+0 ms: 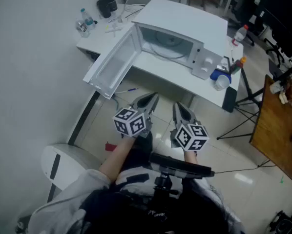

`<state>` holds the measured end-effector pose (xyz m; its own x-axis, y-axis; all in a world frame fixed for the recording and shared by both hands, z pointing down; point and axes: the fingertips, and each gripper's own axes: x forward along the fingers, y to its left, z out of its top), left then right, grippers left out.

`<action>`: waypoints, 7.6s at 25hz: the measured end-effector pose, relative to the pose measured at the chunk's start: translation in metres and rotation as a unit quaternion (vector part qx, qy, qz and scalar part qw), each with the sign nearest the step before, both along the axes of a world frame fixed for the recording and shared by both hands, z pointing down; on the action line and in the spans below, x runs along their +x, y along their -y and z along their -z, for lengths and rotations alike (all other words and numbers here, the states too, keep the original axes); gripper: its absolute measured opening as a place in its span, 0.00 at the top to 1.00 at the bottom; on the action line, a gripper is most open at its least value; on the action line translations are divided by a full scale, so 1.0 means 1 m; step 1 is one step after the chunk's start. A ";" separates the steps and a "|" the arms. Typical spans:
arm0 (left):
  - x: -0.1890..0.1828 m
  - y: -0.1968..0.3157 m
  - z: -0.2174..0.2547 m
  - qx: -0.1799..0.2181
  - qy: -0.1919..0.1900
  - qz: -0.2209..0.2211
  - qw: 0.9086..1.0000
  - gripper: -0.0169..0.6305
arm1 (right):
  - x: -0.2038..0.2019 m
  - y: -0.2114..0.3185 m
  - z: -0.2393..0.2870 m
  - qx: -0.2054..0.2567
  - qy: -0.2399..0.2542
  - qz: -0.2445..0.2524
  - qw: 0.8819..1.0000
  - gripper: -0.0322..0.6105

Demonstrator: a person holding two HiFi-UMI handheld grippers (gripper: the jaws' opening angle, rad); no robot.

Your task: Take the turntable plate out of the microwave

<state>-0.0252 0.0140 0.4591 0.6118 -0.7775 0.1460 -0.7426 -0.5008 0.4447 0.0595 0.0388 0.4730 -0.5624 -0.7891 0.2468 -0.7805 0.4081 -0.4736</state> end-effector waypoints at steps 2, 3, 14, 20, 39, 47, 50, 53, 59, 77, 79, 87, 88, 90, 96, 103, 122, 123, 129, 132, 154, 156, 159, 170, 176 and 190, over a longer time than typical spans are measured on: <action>0.000 0.029 0.001 0.008 -0.004 -0.007 1.000 0.95 | -0.002 0.026 -0.003 0.003 0.005 -0.004 1.000 0.96; -0.001 0.043 0.000 0.008 -0.006 -0.010 1.000 0.95 | -0.005 0.039 -0.005 0.003 0.008 -0.005 1.000 0.96; -0.005 0.174 -0.030 -0.048 -0.013 -0.086 0.995 0.95 | -0.031 0.151 -0.028 -0.042 0.015 -0.045 0.998 0.96; -0.007 0.219 -0.064 -0.103 -0.024 -0.118 0.987 0.94 | -0.038 0.172 -0.037 -0.069 0.015 -0.054 0.996 0.96; -0.019 0.281 -0.117 -0.225 -0.126 -0.050 0.965 0.83 | -0.031 0.214 -0.058 -0.095 -0.033 -0.078 0.992 0.94; -0.021 0.304 -0.122 -0.247 -0.209 0.027 0.946 0.78 | -0.025 0.210 -0.063 -0.099 -0.047 -0.042 0.993 0.94; -0.020 0.311 -0.125 -0.261 -0.237 0.037 0.935 0.78 | -0.025 0.205 -0.063 -0.101 -0.042 -0.040 0.993 0.94; -0.019 0.316 -0.127 -0.270 -0.248 0.040 0.930 0.78 | -0.027 0.200 -0.062 -0.098 -0.040 -0.040 0.994 0.94; -0.022 0.319 -0.127 -0.279 -0.283 0.050 0.916 0.80 | -0.023 0.191 -0.065 -0.098 -0.043 -0.047 0.993 0.94; -0.033 0.250 -0.121 -0.252 -0.314 0.015 0.915 0.89 | -0.032 0.213 -0.087 -0.165 0.049 -0.003 0.985 0.65; -0.036 0.248 -0.122 -0.253 -0.315 0.019 0.915 0.89 | -0.033 0.218 -0.089 -0.175 0.082 -0.009 0.981 0.61; -0.038 0.234 -0.106 -0.245 -0.332 0.001 0.911 0.89 | -0.022 0.253 -0.092 -0.190 0.175 -0.060 0.964 0.60; -0.039 0.234 -0.106 -0.242 -0.334 0.002 0.911 0.89 | -0.022 0.256 -0.092 -0.190 0.180 -0.064 0.963 0.60; -0.042 0.233 -0.108 -0.239 -0.316 0.004 0.918 0.89 | -0.022 0.262 -0.092 -0.188 0.192 -0.072 0.961 0.60; -0.032 0.229 -0.102 -0.245 -0.357 -0.024 0.901 0.89 | -0.034 0.279 -0.092 -0.171 0.202 -0.079 0.961 0.62; -0.037 0.227 -0.106 -0.240 -0.331 -0.029 0.912 0.87 | -0.030 0.282 -0.094 -0.171 0.240 -0.093 0.951 0.85; -0.045 0.284 -0.112 -0.180 -0.243 -0.013 0.953 0.88 | -0.034 0.267 -0.090 -0.161 0.201 -0.061 0.964 0.82; -0.046 0.282 -0.112 -0.172 -0.227 -0.013 0.959 0.87 | -0.034 0.266 -0.090 -0.159 0.198 -0.058 0.966 0.82; -0.047 0.266 -0.107 -0.152 -0.214 0.004 0.965 0.86 | -0.035 0.254 -0.088 -0.157 0.196 -0.044 0.967 0.80; -0.048 0.259 -0.105 -0.151 -0.217 0.009 0.964 0.86 | -0.036 0.248 -0.085 -0.151 0.196 -0.036 0.968 0.80; -0.049 0.203 -0.085 -0.118 -0.237 0.054 0.963 0.86 | -0.032 0.204 -0.073 -0.117 0.163 0.032 0.979 0.79; -0.050 0.197 -0.083 -0.116 -0.238 0.061 0.962 0.86 | -0.033 0.199 -0.071 -0.120 0.164 0.039 0.978 0.79; -0.050 0.188 -0.079 -0.109 -0.246 0.067 0.961 0.86 | -0.035 0.191 -0.067 -0.119 0.163 0.052 0.978 0.79; -0.046 0.146 -0.060 -0.074 -0.246 0.101 0.961 0.86 | -0.029 0.156 -0.052 -0.098 0.169 0.098 0.976 0.79; -0.037 0.118 -0.054 -0.069 -0.249 0.116 0.959 0.86 | -0.019 0.131 -0.046 -0.098 0.164 0.117 0.975 0.79; -0.029 0.092 -0.034 -0.046 -0.255 0.122 0.958 0.86 | -0.010 0.110 -0.026 -0.074 0.165 0.134 0.974 0.79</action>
